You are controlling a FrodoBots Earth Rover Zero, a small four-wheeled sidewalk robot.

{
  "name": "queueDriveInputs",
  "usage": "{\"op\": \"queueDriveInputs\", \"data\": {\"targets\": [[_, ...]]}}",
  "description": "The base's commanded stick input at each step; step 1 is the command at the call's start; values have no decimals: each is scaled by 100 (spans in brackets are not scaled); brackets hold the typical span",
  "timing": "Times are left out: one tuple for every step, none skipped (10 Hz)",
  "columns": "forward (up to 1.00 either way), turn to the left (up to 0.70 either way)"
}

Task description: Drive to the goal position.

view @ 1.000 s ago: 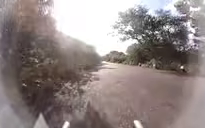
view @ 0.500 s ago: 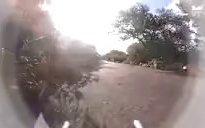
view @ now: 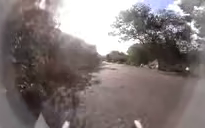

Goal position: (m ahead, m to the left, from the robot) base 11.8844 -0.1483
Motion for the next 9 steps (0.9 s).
{"op": "queueDriveInputs", "data": {"targets": [[50,-17],[50,-25],[50,-25],[50,-22],[50,-17],[50,-11],[50,-6],[50,-1],[50,0]]}}
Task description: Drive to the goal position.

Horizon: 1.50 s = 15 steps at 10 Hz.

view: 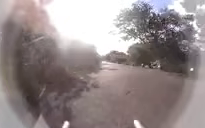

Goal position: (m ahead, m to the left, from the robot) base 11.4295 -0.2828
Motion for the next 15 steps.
{"op": "queueDriveInputs", "data": {"targets": [[50,0],[50,0],[50,0],[50,0],[50,0],[50,0],[50,0],[50,0],[50,0],[50,0],[50,0],[50,0],[50,0],[50,0],[50,0]]}}
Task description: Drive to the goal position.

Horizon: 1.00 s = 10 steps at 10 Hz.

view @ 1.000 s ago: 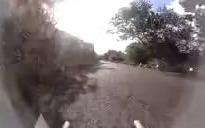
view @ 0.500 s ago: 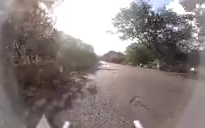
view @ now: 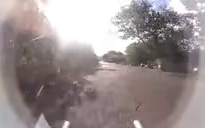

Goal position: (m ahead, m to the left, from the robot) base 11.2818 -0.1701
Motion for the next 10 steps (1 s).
{"op": "queueDriveInputs", "data": {"targets": [[50,0],[50,0],[50,0],[50,0],[50,0],[50,0],[50,0],[50,0],[50,0],[50,-1]]}}
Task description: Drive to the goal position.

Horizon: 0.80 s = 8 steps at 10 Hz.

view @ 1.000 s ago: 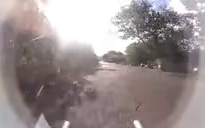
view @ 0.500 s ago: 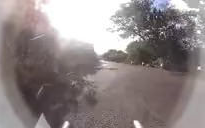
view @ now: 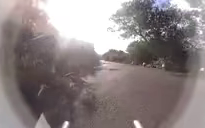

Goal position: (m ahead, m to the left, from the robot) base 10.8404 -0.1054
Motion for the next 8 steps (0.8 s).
{"op": "queueDriveInputs", "data": {"targets": [[50,-16],[50,-22],[50,-25],[50,-25],[50,-18],[50,-2],[50,0],[50,0]]}}
